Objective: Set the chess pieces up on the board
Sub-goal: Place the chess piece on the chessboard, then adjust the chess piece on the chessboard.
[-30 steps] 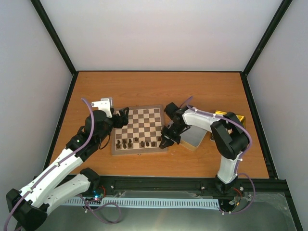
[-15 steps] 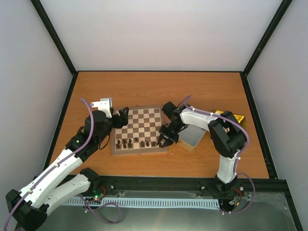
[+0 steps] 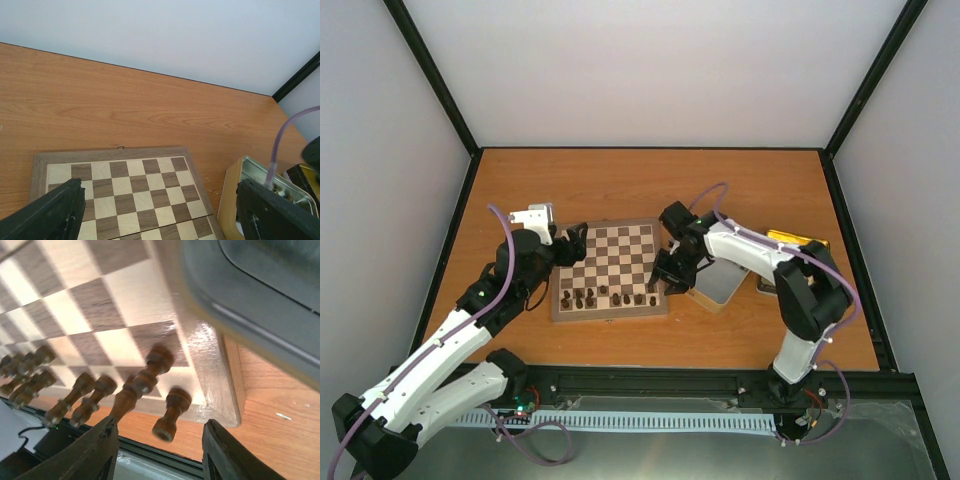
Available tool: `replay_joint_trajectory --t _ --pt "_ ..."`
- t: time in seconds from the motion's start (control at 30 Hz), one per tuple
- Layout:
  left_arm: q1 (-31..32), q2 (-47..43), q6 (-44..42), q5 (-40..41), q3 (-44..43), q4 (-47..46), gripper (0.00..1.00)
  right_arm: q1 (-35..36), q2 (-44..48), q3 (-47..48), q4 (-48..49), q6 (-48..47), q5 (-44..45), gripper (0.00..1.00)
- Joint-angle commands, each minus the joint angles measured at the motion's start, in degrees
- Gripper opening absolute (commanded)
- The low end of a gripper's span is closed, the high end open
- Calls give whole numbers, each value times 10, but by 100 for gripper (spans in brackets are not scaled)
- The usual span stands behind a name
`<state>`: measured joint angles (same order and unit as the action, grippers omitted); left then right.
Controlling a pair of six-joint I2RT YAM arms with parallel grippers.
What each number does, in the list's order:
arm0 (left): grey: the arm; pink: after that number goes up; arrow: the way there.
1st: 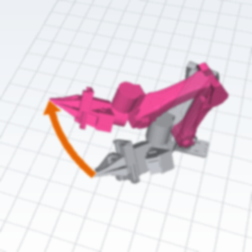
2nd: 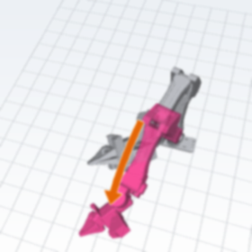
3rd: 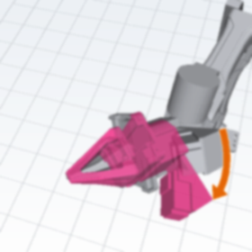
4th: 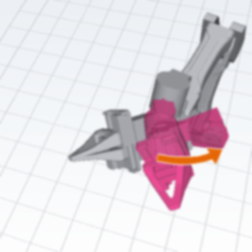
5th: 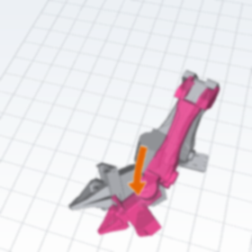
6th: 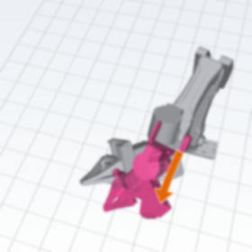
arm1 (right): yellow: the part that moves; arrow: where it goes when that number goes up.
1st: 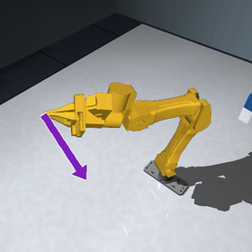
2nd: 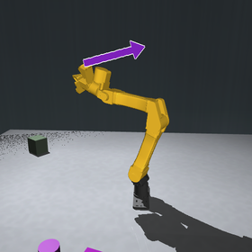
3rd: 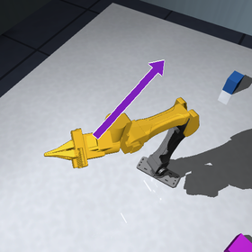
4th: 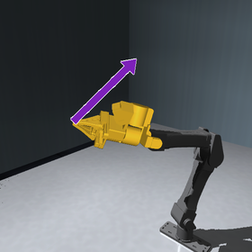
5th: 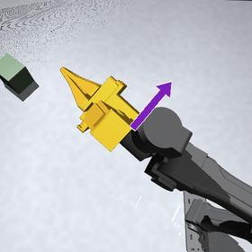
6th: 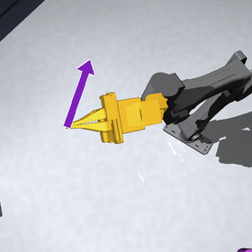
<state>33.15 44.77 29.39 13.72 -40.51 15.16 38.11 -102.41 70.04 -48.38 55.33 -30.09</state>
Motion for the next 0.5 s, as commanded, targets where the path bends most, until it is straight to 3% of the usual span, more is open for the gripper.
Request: replay_joint_trajectory --t 0.0,0.27,0.47 --pt "-4 2 -10 -2 -7 1 84 12 76 -5 12 -38 71 48" --pt "-4 28 -10 -21 -17 0 84 8 190 -51 7 -116 266 48" --pt "-4 55 -10 -50 -30 5 84 18 202 -100 54 -179 272 44"
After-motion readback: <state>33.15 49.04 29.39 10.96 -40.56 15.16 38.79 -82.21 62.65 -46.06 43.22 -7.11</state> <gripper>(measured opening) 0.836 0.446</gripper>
